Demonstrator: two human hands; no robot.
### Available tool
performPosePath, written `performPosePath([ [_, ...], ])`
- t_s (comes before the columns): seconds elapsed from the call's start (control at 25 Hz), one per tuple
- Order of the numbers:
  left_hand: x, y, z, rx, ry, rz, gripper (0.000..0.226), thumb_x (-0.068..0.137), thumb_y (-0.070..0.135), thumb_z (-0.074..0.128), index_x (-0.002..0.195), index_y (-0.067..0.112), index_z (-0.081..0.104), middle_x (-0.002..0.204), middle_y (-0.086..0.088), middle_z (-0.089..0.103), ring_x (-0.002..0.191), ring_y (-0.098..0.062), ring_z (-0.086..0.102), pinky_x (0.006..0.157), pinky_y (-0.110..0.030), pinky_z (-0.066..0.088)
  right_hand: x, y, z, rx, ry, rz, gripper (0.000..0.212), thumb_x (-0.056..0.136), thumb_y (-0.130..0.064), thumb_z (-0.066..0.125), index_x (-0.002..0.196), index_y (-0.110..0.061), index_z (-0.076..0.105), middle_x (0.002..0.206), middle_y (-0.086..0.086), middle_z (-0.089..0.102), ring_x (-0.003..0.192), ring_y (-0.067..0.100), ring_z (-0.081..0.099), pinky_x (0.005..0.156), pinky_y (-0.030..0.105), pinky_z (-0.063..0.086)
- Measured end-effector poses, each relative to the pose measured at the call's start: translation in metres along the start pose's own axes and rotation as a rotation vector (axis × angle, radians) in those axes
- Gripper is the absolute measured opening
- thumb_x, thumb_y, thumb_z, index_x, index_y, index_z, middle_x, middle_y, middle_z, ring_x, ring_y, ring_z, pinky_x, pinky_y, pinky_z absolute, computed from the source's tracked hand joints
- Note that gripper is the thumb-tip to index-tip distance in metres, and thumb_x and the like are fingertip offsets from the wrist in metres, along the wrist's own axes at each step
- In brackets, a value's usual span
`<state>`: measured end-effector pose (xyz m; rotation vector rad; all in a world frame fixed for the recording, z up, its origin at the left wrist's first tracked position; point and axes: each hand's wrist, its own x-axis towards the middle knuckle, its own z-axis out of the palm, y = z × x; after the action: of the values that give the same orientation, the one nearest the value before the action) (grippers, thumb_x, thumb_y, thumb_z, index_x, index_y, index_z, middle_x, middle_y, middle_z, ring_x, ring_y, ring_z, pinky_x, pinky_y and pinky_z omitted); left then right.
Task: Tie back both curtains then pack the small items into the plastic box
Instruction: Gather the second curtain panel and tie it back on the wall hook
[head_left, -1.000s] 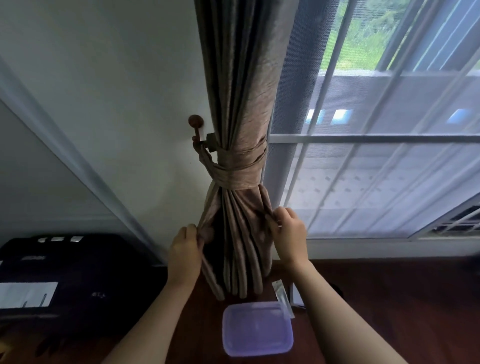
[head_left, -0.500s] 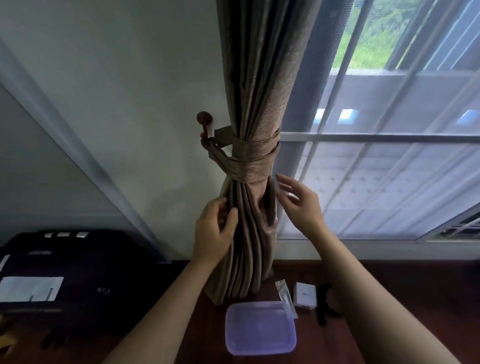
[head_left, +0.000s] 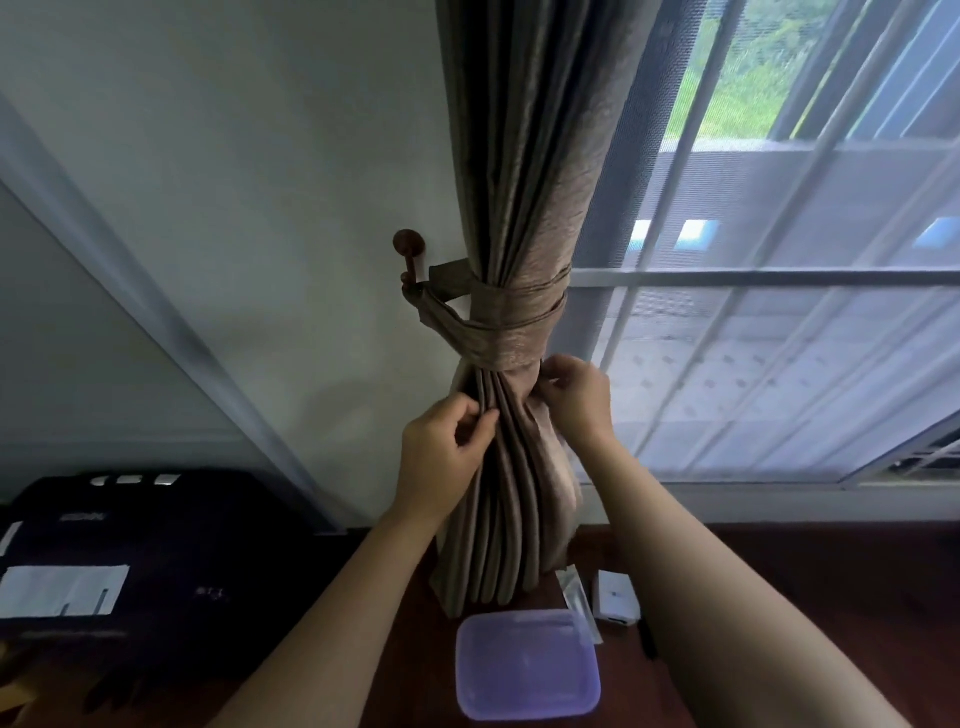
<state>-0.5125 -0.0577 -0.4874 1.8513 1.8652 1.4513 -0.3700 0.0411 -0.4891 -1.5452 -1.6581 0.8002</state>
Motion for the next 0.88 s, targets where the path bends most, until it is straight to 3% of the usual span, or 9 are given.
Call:
performPosePath([
  [0.08, -0.001, 0.001, -0.001, -0.006, -0.020, -0.001, 0.018, 0.082, 0.014, 0.070, 0.069, 0.007, 0.059, 0.062, 0.008, 0.052, 0.061, -0.005, 0.048, 0.057, 0.000, 0.031, 0.000, 0.001, -0.006, 0.092, 0.050, 0.066, 0.019, 0.078, -0.018, 0.071, 0.096, -0.013, 0.069, 0.092, 0.007, 0.068, 0.079, 0.022, 0.063, 0.074, 0.032, 0.049],
  [0.16, -0.002, -0.002, -0.002, -0.030, -0.019, 0.001, 0.016, 0.084, 0.017, 0.069, 0.073, 0.008, 0.062, 0.064, 0.005, 0.057, 0.063, -0.006, 0.051, 0.057, -0.002, 0.034, -0.012, 0.002, -0.015, 0.311, 0.104, 0.064, 0.016, 0.082, -0.018, 0.069, 0.095, -0.019, 0.061, 0.091, -0.001, 0.063, 0.070, 0.015, 0.057, 0.067, 0.030, 0.049],
  [0.36, -0.001, 0.001, -0.001, -0.068, -0.016, -0.027, 0.015, 0.085, 0.020, 0.064, 0.077, 0.008, 0.066, 0.066, 0.007, 0.059, 0.064, -0.001, 0.055, 0.055, -0.003, 0.037, -0.007, -0.010, -0.016, 0.366, -0.136, -0.070, 0.015, 0.094, -0.016, 0.053, 0.091, -0.021, 0.067, 0.084, -0.007, 0.067, 0.075, 0.001, 0.060, 0.071, 0.020, 0.050],
  [0.44, 0.000, 0.004, -0.003, -0.087, -0.028, -0.032, 0.014, 0.084, 0.016, 0.064, 0.073, 0.008, 0.065, 0.062, 0.011, 0.055, 0.060, 0.005, 0.054, 0.055, -0.002, 0.035, 0.007, -0.011, -0.012, 0.424, -0.235, 0.031, 0.023, 0.095, -0.016, 0.051, 0.078, -0.021, 0.066, 0.076, -0.004, 0.064, 0.073, 0.004, 0.056, 0.072, 0.023, 0.047],
  [0.56, 0.003, 0.004, -0.005, -0.122, -0.066, -0.044, 0.017, 0.084, 0.016, 0.063, 0.068, 0.010, 0.063, 0.057, 0.017, 0.050, 0.056, 0.005, 0.052, 0.054, -0.003, 0.034, 0.028, -0.017, -0.010, 0.644, -0.406, 0.336, 0.025, 0.091, -0.005, 0.049, 0.073, -0.010, 0.065, 0.066, 0.006, 0.058, 0.072, 0.018, 0.048, 0.066, 0.030, 0.044],
  [0.64, 0.004, 0.007, -0.003, -0.107, -0.064, -0.036, 0.018, 0.085, 0.015, 0.065, 0.068, 0.010, 0.062, 0.056, 0.018, 0.048, 0.056, 0.005, 0.052, 0.053, -0.003, 0.033, 0.039, -0.021, -0.009, 0.418, -0.342, 0.318, 0.014, 0.085, -0.014, 0.057, 0.076, -0.012, 0.067, 0.060, -0.001, 0.059, 0.068, 0.015, 0.052, 0.064, 0.028, 0.046],
  [0.72, 0.004, 0.010, 0.000, -0.077, -0.049, -0.024, 0.016, 0.085, 0.012, 0.067, 0.070, 0.007, 0.063, 0.058, 0.013, 0.051, 0.058, 0.007, 0.052, 0.054, -0.002, 0.035, 0.031, -0.023, -0.010, 0.251, -0.130, 0.201, 0.009, 0.080, -0.022, 0.067, 0.085, -0.016, 0.070, 0.069, -0.006, 0.062, 0.072, 0.009, 0.058, 0.069, 0.024, 0.048],
  [0.8, 0.003, 0.006, 0.000, -0.061, -0.036, -0.015, 0.013, 0.085, 0.013, 0.067, 0.074, 0.007, 0.064, 0.063, 0.005, 0.057, 0.059, 0.008, 0.052, 0.057, -0.002, 0.036, 0.000, -0.017, -0.014, 0.292, 0.128, 0.017, 0.009, 0.081, -0.016, 0.070, 0.090, -0.015, 0.068, 0.077, -0.007, 0.064, 0.070, 0.005, 0.061, 0.069, 0.020, 0.049],
  [0.88, 0.001, 0.001, -0.001, -0.025, -0.006, 0.004, 0.012, 0.085, 0.019, 0.066, 0.082, 0.007, 0.064, 0.072, -0.001, 0.062, 0.061, 0.004, 0.051, 0.062, -0.001, 0.038, -0.038, -0.006, -0.018, 0.312, 0.146, -0.196, 0.010, 0.082, -0.012, 0.068, 0.091, -0.014, 0.068, 0.084, -0.001, 0.067, 0.073, 0.006, 0.064, 0.069, 0.023, 0.052],
])
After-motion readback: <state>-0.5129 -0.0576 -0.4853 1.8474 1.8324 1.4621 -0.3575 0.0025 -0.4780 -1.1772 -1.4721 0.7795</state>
